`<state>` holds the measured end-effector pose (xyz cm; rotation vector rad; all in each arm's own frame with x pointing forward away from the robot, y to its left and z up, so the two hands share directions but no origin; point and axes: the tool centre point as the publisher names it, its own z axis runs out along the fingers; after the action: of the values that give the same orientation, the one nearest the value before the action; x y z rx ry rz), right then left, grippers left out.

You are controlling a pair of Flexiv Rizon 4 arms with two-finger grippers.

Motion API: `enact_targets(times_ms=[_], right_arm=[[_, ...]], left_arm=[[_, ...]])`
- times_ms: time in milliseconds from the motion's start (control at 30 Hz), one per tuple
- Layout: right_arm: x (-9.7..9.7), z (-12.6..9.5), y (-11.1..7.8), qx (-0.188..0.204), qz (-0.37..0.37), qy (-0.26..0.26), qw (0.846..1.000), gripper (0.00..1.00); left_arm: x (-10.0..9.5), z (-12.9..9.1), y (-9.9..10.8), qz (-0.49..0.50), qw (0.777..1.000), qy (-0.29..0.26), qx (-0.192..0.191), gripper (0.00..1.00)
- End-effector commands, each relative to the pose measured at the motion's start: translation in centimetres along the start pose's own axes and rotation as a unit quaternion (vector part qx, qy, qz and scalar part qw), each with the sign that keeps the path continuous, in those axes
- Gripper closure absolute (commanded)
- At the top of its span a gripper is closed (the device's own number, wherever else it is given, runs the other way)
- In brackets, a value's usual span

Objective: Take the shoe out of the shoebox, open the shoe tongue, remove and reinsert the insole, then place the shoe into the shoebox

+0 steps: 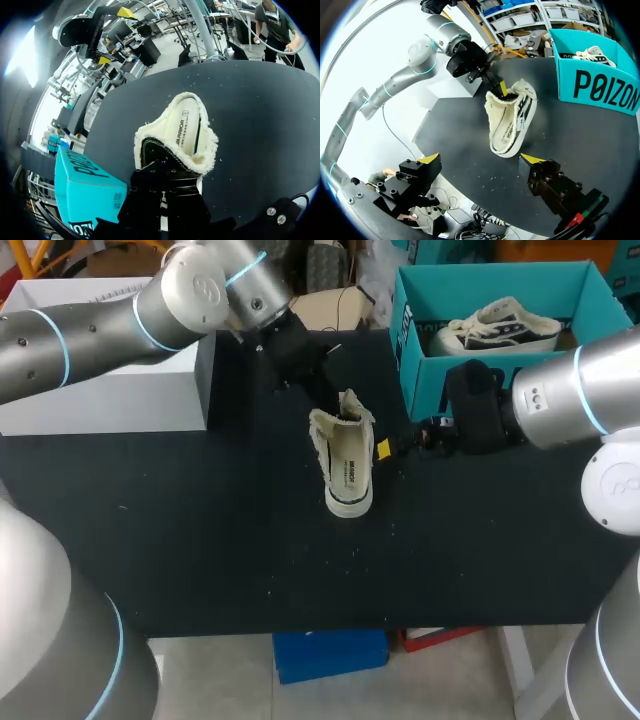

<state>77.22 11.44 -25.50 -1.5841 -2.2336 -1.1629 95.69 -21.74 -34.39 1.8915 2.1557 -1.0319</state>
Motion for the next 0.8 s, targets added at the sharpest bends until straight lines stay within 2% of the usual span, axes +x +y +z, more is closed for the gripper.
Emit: enact_targets(times_ms=[33,333,433,667,800], right_arm=[[0.1,0.1,0.1,0.001,0.000,-0.001,1.000,0.00],[0.1,0.1,0.1,0.001,0.000,-0.001,1.000,0.00],[0.1,0.1,0.1,0.001,0.000,-0.001,1.000,0.00],[0.1,0.1,0.1,0.001,0.000,-0.001,1.000,0.00],[0.1,0.1,0.1,0.001,0.000,-0.001,1.000,0.00]], left_arm=[[-0.5,1.6,0.3,0.013,0.996,0.084,0.021,1.00],[0.1,2.9,0.2,0.016,0.994,0.101,0.025,1.00],[-0.1,2.8,0.5,0.019,0.996,0.086,0.010,1.00],[-1.2,-0.4,-0.8,0.032,0.998,-0.018,-0.054,1.00],[-0.3,-2.3,-1.4,0.027,0.997,-0.023,-0.070,1.00]])
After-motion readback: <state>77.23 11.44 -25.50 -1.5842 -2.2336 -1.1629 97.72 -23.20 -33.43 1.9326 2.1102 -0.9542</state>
